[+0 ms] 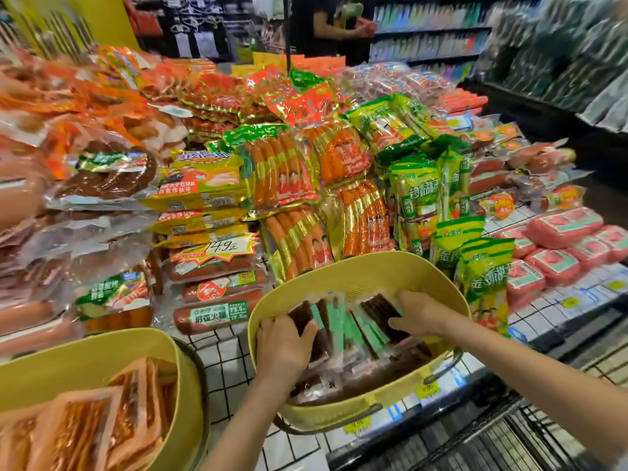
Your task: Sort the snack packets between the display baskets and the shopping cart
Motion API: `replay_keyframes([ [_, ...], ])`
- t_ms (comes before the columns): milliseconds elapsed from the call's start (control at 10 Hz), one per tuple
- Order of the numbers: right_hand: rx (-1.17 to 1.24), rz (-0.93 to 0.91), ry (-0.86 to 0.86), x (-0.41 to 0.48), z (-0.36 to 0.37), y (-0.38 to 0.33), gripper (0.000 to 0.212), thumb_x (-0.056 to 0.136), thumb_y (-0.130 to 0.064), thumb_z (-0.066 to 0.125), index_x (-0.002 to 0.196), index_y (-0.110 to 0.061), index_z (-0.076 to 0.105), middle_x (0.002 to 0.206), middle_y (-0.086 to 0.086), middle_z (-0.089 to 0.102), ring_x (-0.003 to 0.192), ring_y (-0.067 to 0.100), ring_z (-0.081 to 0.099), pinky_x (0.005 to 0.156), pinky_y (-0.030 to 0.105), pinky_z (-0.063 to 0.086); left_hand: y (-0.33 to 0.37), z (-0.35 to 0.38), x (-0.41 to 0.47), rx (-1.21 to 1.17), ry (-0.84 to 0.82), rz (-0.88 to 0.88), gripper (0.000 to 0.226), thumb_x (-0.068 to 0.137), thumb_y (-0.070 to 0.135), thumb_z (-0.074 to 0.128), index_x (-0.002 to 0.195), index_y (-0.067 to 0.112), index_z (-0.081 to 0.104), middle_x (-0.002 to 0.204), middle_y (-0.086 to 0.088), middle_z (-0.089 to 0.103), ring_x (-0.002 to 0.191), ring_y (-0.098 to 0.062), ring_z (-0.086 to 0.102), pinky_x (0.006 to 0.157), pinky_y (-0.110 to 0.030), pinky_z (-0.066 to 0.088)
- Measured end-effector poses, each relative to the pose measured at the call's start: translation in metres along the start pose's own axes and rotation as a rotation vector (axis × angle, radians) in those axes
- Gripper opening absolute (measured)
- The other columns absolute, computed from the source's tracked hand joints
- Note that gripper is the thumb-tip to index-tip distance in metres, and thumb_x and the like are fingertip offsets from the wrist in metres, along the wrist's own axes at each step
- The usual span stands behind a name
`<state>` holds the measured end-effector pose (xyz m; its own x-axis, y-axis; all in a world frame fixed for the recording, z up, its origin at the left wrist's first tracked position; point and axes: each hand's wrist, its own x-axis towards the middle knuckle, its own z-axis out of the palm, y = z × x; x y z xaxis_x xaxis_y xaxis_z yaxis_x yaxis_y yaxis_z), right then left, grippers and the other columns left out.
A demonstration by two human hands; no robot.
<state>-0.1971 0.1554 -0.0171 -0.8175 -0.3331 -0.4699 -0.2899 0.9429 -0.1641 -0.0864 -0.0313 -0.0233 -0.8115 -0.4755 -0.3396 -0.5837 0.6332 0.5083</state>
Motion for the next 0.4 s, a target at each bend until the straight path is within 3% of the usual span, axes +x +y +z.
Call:
replay_keyframes([
  [100, 0.007, -0.082, 0.117, -0.011, -0.004, 0.002, 0.046, 0.096, -0.028, 0.052, 0.135, -0.006, 0.042, 0.124, 0.012, 0.061, 0.112, 0.025, 0.058, 0.083, 0.024, 0.043, -0.002, -0.005, -0.011, 0.056, 0.032, 0.124, 0.046, 0.098, 0.037, 0.048, 0.129, 0.002, 0.047, 0.128, -0.019, 0.050, 0.121, -0.034, 0.047, 0.103, -0.042, 0.039],
  [200, 0.085, -0.262, 0.232, -0.035, -0.006, 0.003, 0.040, 0.095, -0.026, 0.054, 0.134, -0.016, 0.048, 0.131, 0.001, 0.058, 0.119, 0.015, 0.053, 0.094, 0.022, 0.041, -0.003, -0.014, -0.027, 0.094, 0.077, 0.293, 0.047, 0.100, 0.037, 0.044, 0.140, 0.014, 0.034, 0.138, -0.007, 0.042, 0.129, -0.023, 0.039, 0.107, -0.034, 0.034],
  [300, 0.124, -0.418, 0.370, -0.066, -0.003, 0.008, 0.036, 0.095, -0.028, 0.054, 0.131, -0.026, 0.051, 0.129, -0.013, 0.053, 0.119, 0.003, 0.047, 0.096, 0.011, 0.032, -0.012, -0.018, -0.053, 0.228, 0.077, 0.431, 0.051, 0.102, 0.039, 0.038, 0.147, 0.021, 0.025, 0.151, 0.001, 0.032, 0.137, -0.015, 0.032, 0.111, -0.029, 0.029],
  [400, 0.187, -0.493, 0.453, -0.104, 0.016, 0.015, 0.036, 0.093, -0.030, 0.058, 0.126, -0.037, 0.047, 0.126, -0.021, 0.050, 0.114, -0.010, 0.045, 0.095, 0.002, 0.027, -0.033, -0.018, -0.082, 0.241, 0.171, 0.648, 0.060, 0.079, 0.036, 0.076, 0.130, 0.011, 0.056, 0.135, -0.010, 0.054, 0.123, -0.015, 0.054, 0.100, -0.026, 0.046],
])
